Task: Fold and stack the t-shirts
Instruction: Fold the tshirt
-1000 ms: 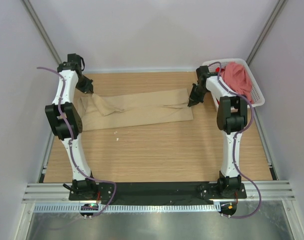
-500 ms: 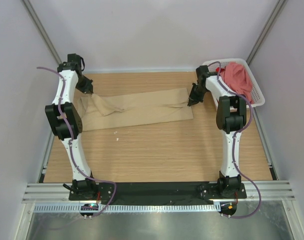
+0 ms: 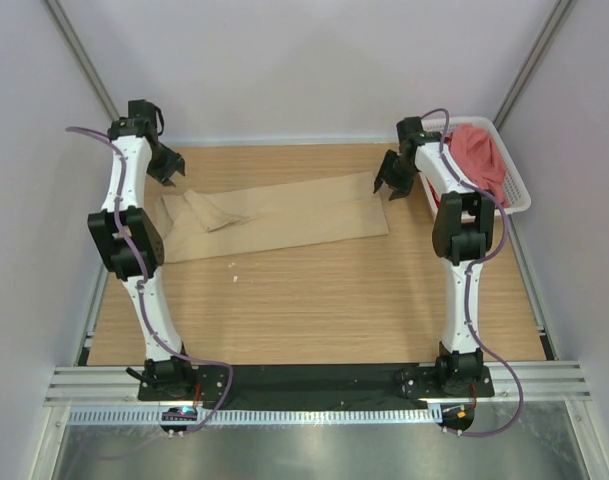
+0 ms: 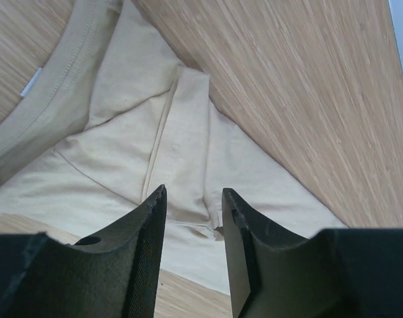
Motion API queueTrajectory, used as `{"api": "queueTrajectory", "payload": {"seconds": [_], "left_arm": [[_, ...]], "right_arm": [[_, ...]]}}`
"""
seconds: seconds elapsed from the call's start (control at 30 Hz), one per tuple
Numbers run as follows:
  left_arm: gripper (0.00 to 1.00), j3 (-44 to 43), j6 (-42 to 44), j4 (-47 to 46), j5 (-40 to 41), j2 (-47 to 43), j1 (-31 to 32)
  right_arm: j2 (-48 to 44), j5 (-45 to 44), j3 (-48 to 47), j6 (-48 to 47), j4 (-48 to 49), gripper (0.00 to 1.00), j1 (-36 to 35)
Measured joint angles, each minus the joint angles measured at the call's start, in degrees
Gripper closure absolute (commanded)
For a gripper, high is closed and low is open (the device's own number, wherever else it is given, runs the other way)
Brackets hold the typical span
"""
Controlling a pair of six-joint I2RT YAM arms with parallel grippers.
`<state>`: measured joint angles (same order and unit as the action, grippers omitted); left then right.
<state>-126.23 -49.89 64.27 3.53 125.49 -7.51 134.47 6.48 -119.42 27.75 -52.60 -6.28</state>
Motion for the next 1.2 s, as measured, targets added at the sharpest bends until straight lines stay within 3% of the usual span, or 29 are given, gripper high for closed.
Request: {"api": "queueTrajectory", "payload": {"seconds": [0.17,0.4,0.57,0.93,1.2], "left_arm": [[0.59,4.48,3.26,0.31,1.03,-4.76,-0.48],[0.66,28.72,8.07,-2.29,-1.11,-22.21,-0.39],[0.70,39.50,9.44,-4.46,-3.19,-25.22,-0.37],[0.84,40.61,11.41,-7.30,-2.86,-17.38,-2.10],[0.87,43.60,11.63,-9.07,-0.81,-16.63,-6.19]], "right_arm": [[-0.57,-1.38,-2.23,-1.36,-1.51,0.32,-0.28],[-5.03,-3.67,6.32,-4.37,-1.68,0.27,-5.01],[-5.11,-4.26,7.41,-6.40,-1.68,0.27,-9.88],[-4.79,-6.93,7.45,-9.27,-1.46,0.50,-10.49],[-4.59,-10.49,8.90,-11.02,-1.14,0.54,-10.16]]}}
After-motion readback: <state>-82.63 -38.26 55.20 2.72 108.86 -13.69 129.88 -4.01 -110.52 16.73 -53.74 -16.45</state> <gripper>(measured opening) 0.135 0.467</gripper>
